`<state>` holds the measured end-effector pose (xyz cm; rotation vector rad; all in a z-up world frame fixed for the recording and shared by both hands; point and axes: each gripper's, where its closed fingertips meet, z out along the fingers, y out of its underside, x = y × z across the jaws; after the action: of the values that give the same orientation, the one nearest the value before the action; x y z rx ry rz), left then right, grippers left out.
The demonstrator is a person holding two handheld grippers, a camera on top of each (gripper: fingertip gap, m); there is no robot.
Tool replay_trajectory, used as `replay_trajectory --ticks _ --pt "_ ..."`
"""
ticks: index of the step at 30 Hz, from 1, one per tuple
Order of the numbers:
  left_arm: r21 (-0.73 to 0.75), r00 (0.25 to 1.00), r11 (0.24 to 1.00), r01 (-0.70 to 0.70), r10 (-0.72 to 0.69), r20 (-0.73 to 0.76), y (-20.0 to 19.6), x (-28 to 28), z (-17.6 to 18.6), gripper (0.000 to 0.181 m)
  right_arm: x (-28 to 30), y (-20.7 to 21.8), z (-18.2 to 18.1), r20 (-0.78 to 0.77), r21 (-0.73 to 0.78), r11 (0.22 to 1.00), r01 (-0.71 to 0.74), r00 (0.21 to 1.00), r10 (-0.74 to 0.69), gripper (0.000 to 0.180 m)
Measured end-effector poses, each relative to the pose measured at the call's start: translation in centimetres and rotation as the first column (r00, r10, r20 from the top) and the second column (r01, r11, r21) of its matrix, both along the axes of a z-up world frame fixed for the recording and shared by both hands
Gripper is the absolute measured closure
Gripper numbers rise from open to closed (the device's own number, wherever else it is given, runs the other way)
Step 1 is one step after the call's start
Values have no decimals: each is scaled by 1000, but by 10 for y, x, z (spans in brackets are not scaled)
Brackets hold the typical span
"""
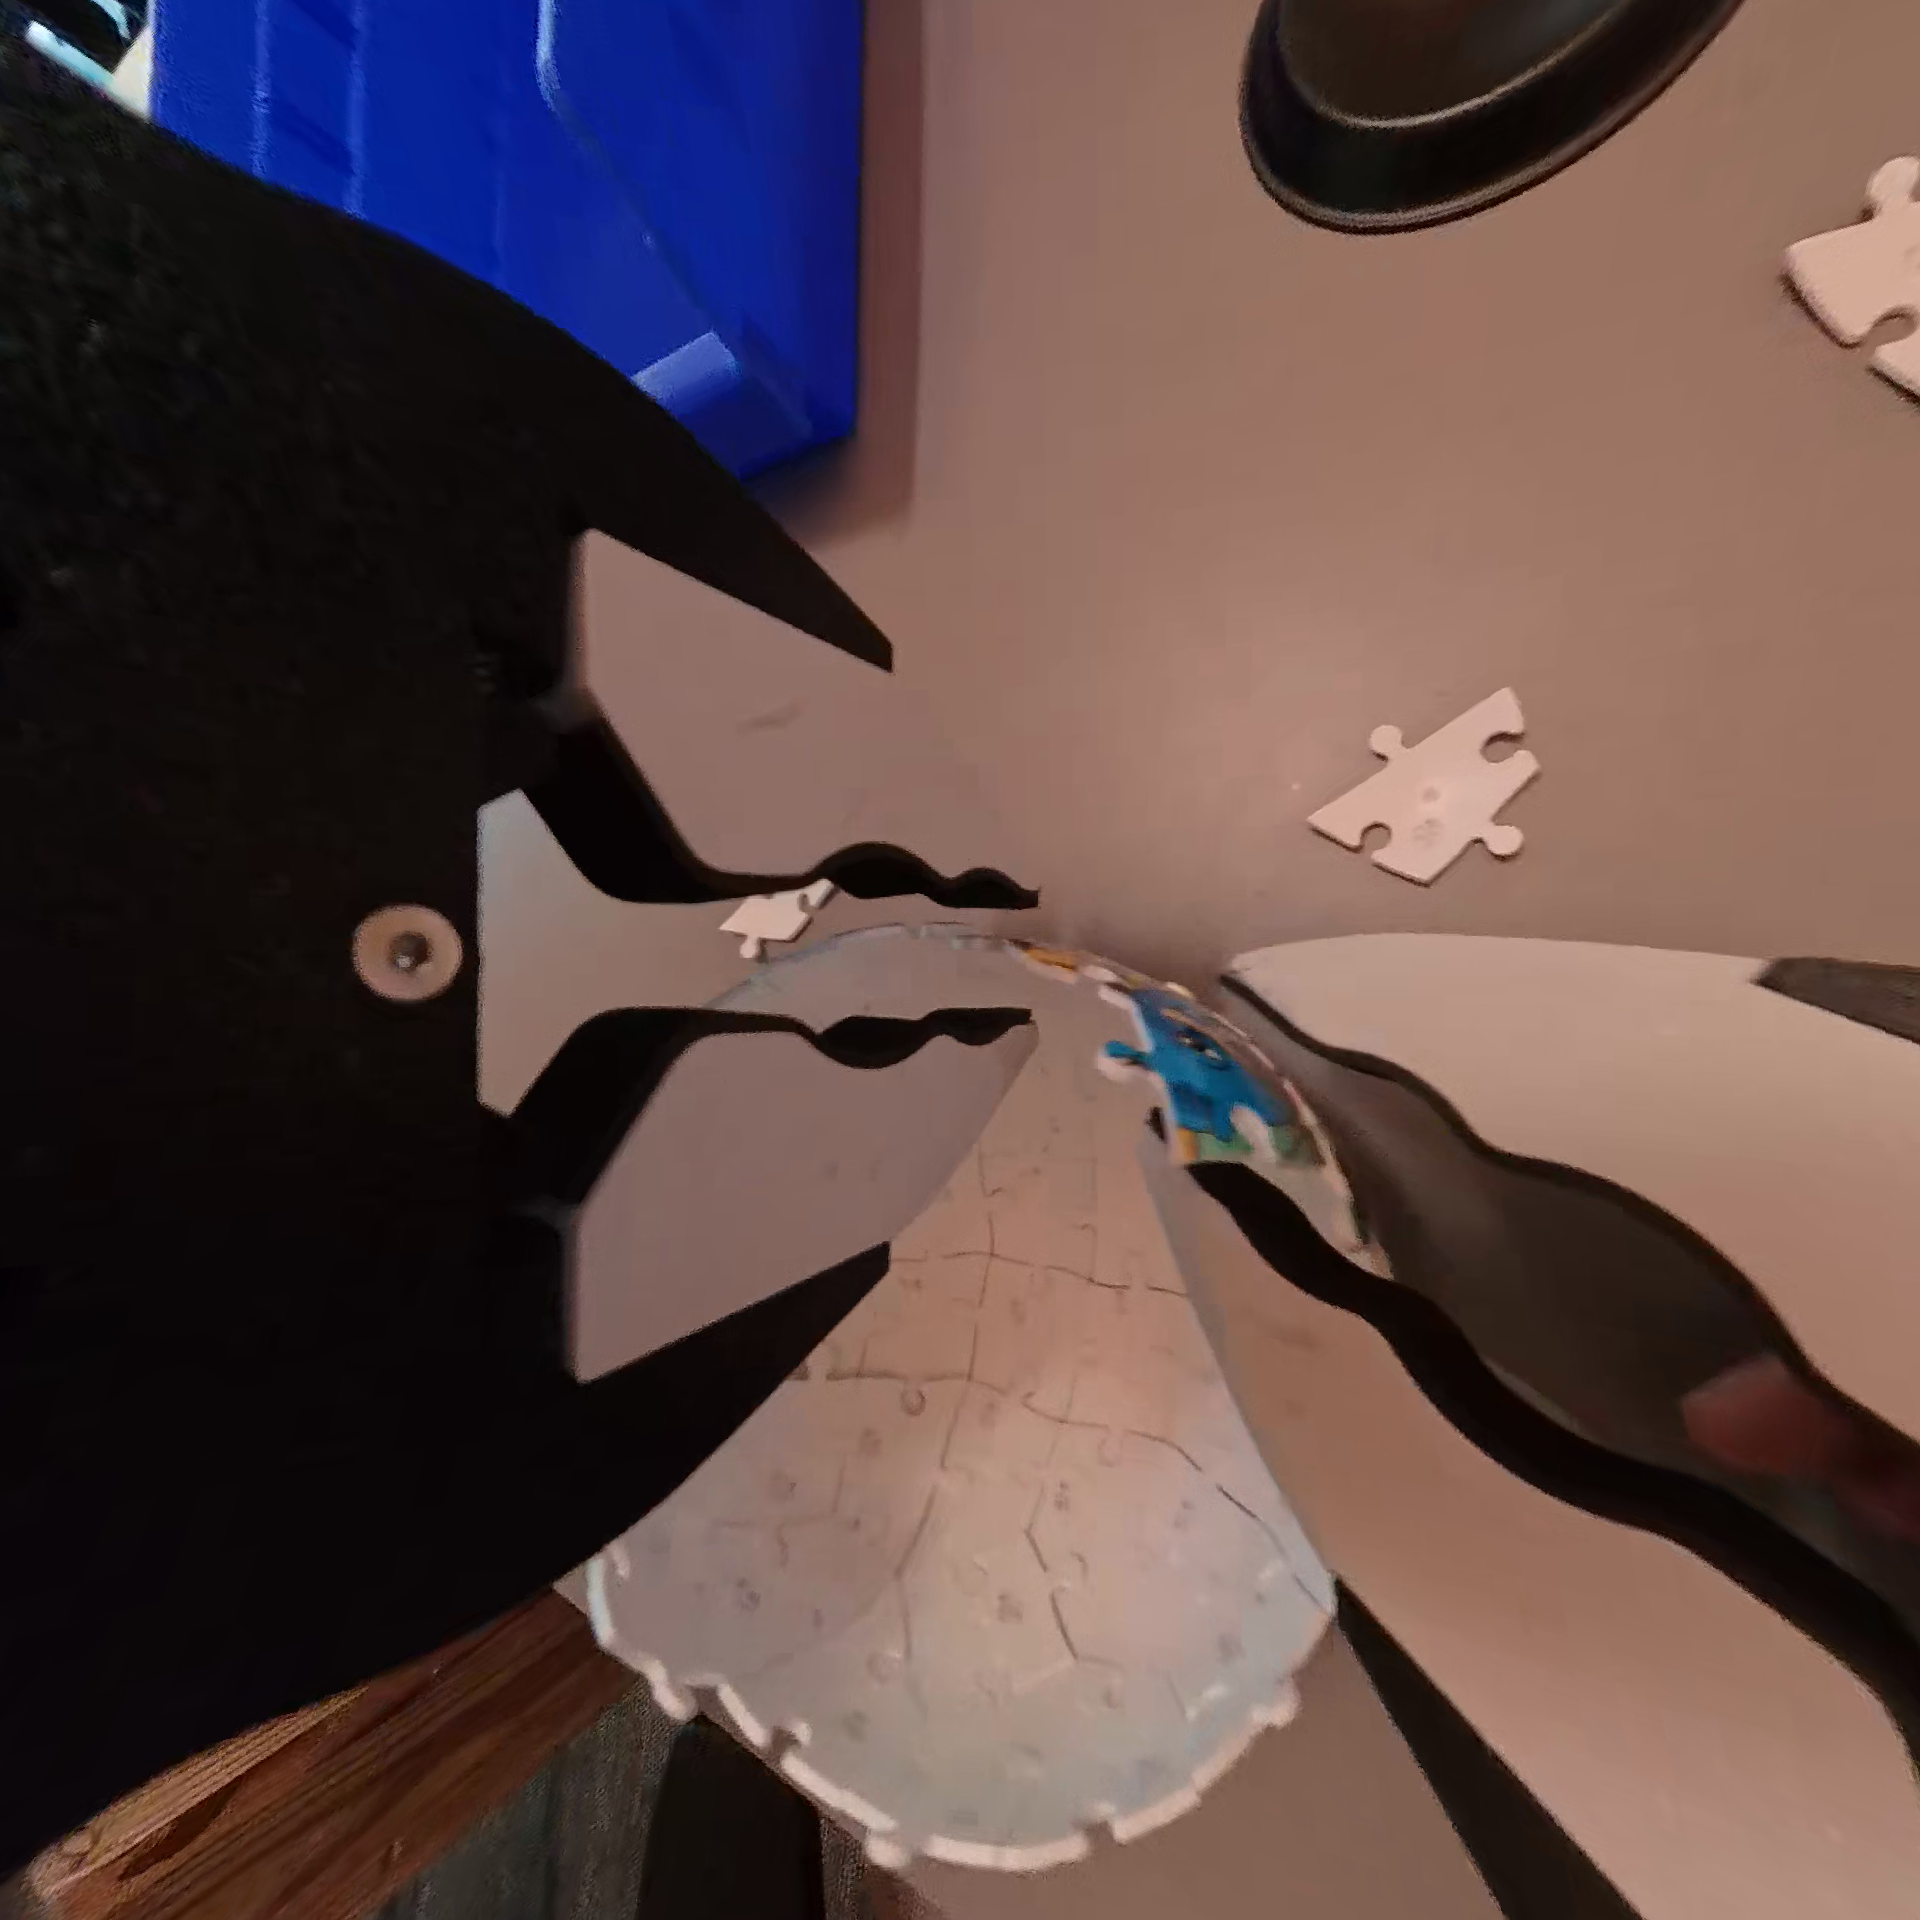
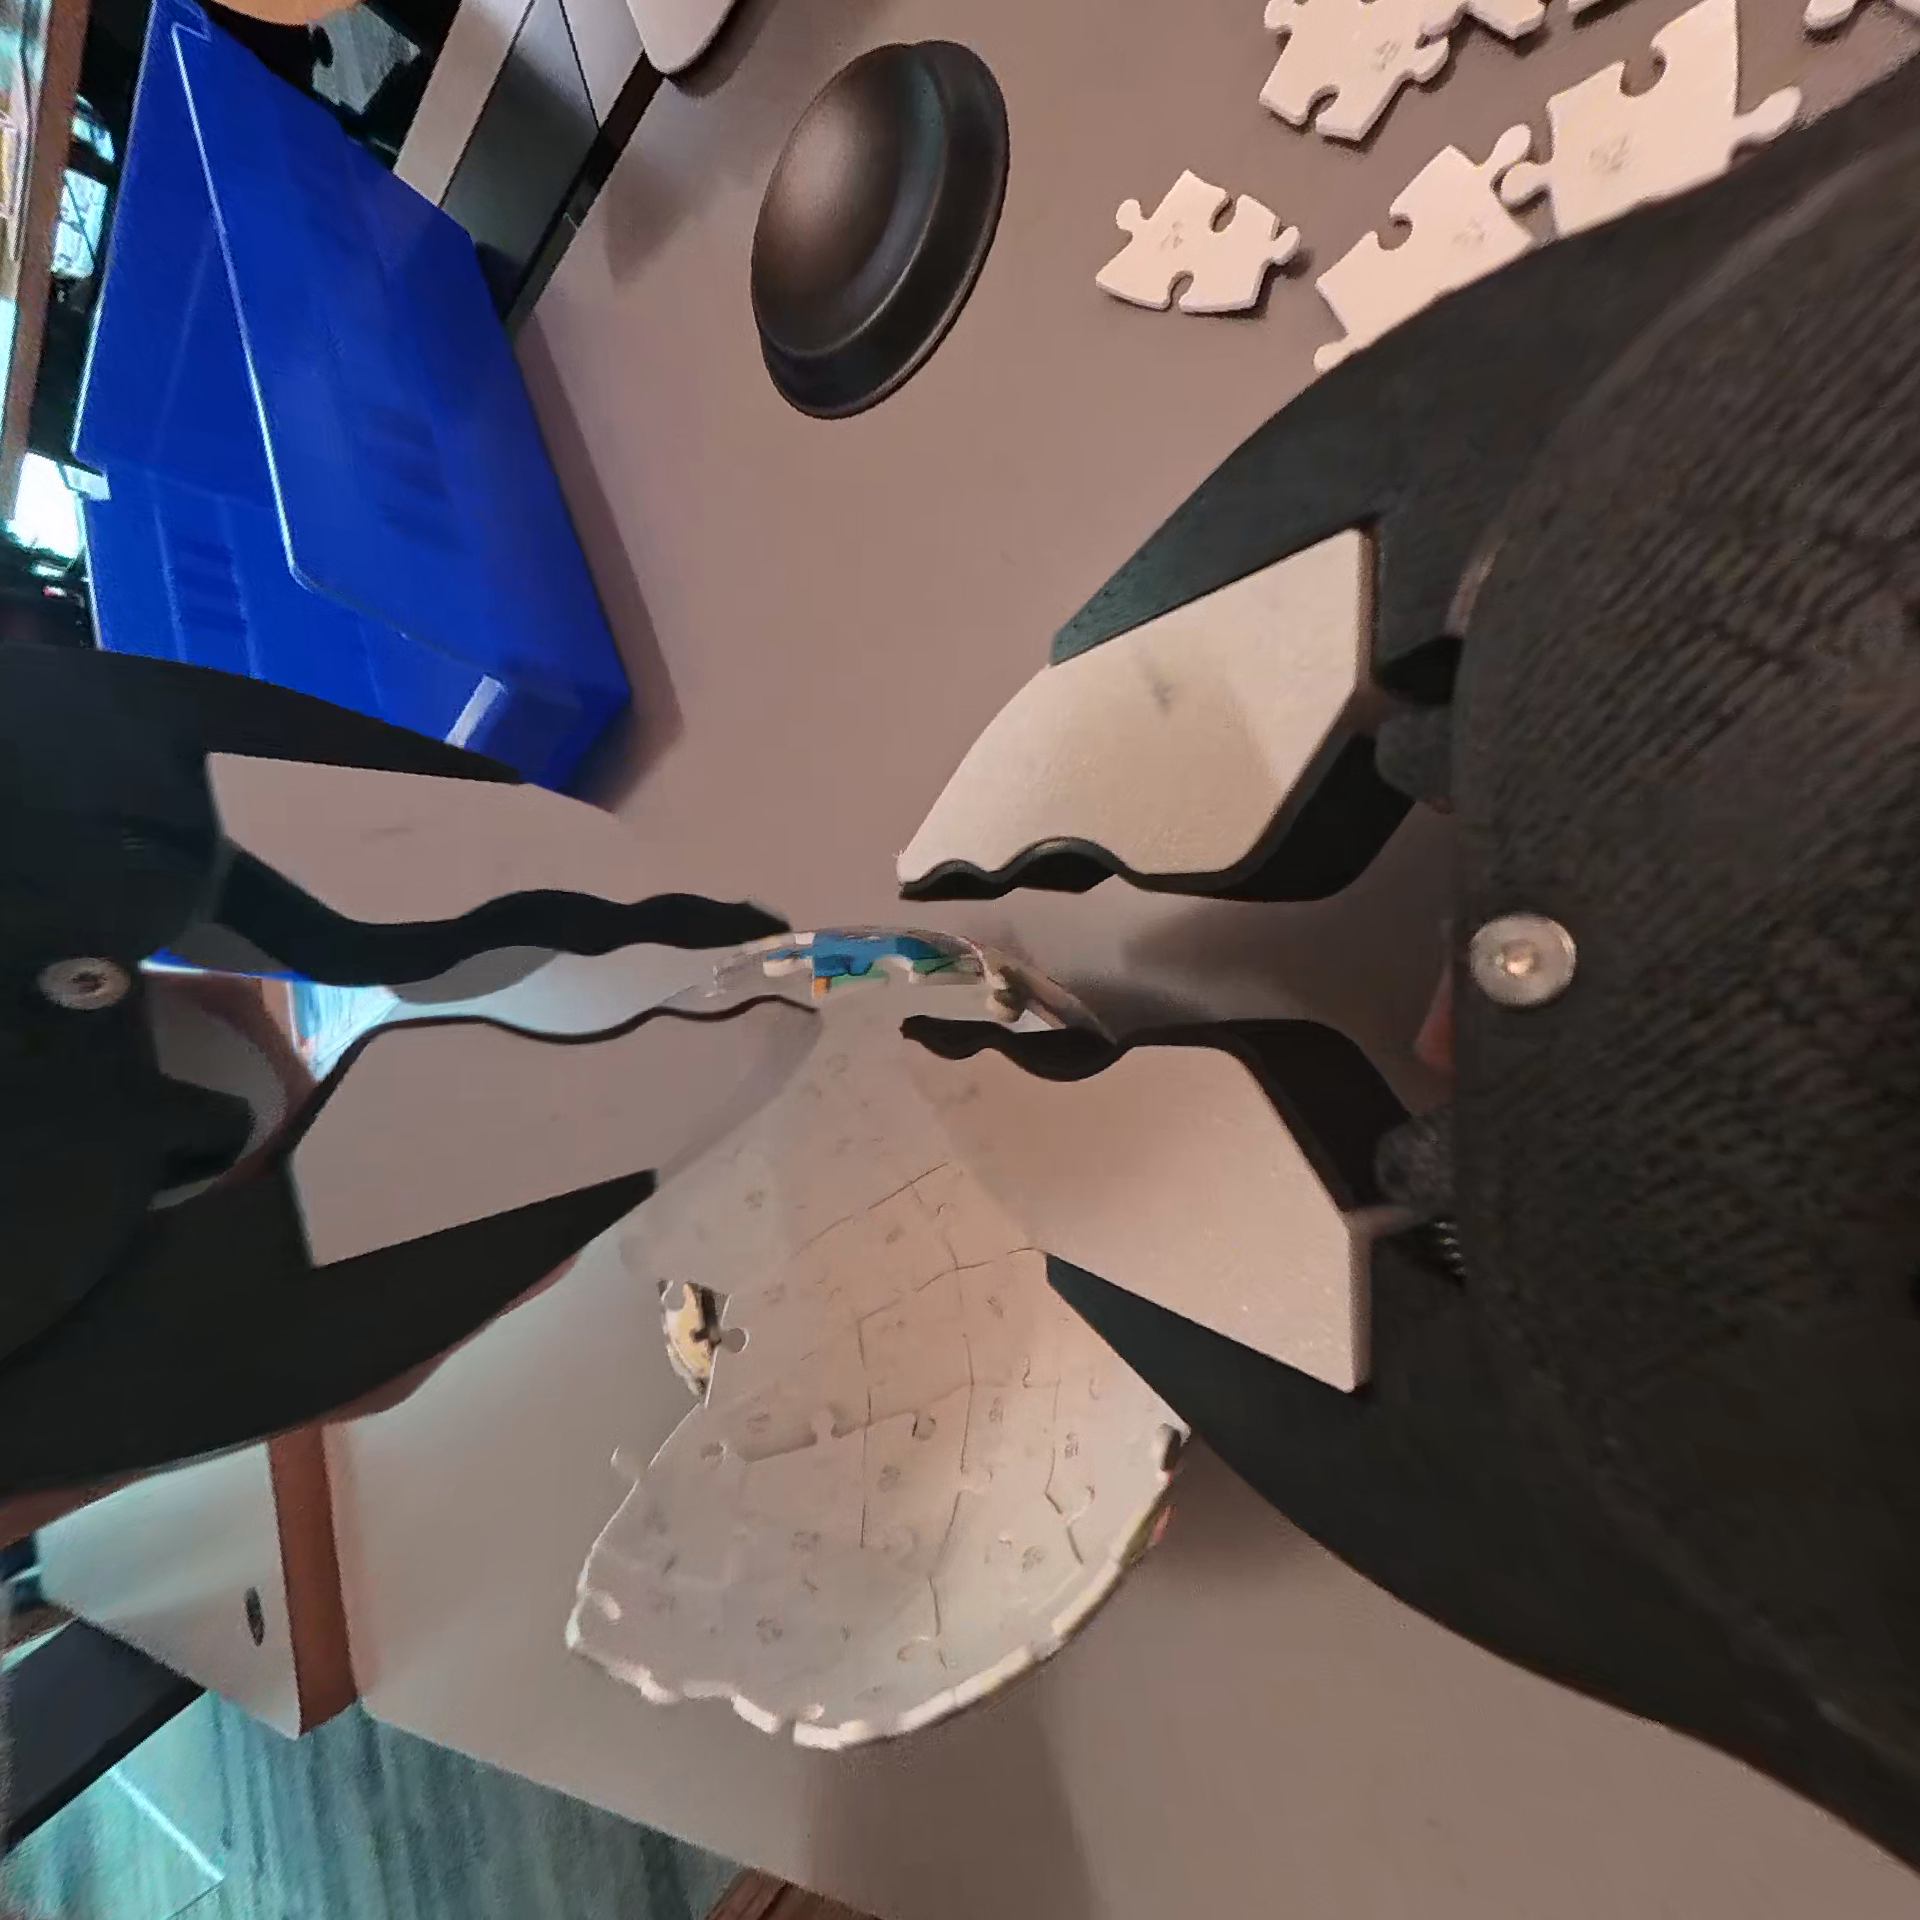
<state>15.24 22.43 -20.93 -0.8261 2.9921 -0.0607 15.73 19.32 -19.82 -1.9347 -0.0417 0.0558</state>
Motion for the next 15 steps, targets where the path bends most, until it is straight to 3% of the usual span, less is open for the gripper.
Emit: replay_trajectory --ticks 6,15 --pt "86 998 995 57 -54 -39 8 1 -9 172 -1 0 0 17 0 1000 -1 1000 1 159" --pt "57 992 996 69 -62 -107 10 -2 -11 175 -1 -2 0 19 6 1000 -3 1000 3 158"
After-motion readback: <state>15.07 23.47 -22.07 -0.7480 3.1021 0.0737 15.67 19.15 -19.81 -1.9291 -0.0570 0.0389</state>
